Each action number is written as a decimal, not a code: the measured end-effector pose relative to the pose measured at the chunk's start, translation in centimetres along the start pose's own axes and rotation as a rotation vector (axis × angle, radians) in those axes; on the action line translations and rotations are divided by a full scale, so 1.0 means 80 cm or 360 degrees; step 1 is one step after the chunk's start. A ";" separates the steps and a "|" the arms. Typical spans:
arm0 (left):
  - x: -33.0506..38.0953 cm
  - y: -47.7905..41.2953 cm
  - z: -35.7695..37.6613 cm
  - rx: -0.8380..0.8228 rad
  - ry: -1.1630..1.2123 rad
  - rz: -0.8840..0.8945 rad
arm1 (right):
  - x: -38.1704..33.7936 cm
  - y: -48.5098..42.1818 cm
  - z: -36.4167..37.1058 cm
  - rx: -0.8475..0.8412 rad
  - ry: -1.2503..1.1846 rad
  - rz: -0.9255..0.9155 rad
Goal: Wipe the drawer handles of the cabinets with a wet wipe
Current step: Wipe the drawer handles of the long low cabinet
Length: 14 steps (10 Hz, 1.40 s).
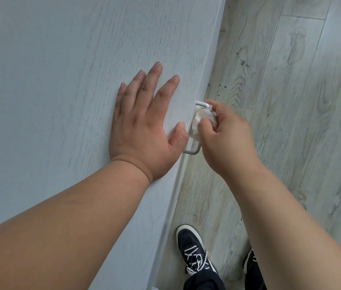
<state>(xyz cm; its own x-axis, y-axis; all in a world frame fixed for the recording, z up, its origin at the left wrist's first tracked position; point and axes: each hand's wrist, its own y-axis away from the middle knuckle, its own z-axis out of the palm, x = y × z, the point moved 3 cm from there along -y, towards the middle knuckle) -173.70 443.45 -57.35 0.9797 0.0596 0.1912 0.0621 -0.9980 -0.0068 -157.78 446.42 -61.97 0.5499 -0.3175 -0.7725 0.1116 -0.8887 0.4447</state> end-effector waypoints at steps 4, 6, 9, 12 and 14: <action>0.000 0.001 0.001 0.0009 0.0003 0.0002 | -0.016 -0.039 0.004 0.0128 0.0386 -0.0095; 0.000 0.000 0.001 -0.0001 0.0001 0.0002 | -0.011 -0.029 0.003 0.0201 0.0444 -0.0050; 0.000 0.000 0.001 -0.0002 -0.0006 0.0004 | -0.015 -0.025 0.003 0.0221 0.0285 -0.0034; 0.000 0.000 0.000 -0.0007 0.0003 -0.0001 | -0.006 -0.031 0.009 0.0137 0.0042 0.0095; 0.001 0.000 0.000 -0.0009 0.0004 -0.0009 | 0.000 -0.018 0.016 0.0138 -0.0020 0.0205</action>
<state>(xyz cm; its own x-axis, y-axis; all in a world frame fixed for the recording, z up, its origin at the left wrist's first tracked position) -173.65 443.42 -57.33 0.9789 0.0652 0.1936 0.0665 -0.9978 -0.0003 -159.01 447.28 -63.17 0.5447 -0.4341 -0.7175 -0.0311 -0.8655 0.5000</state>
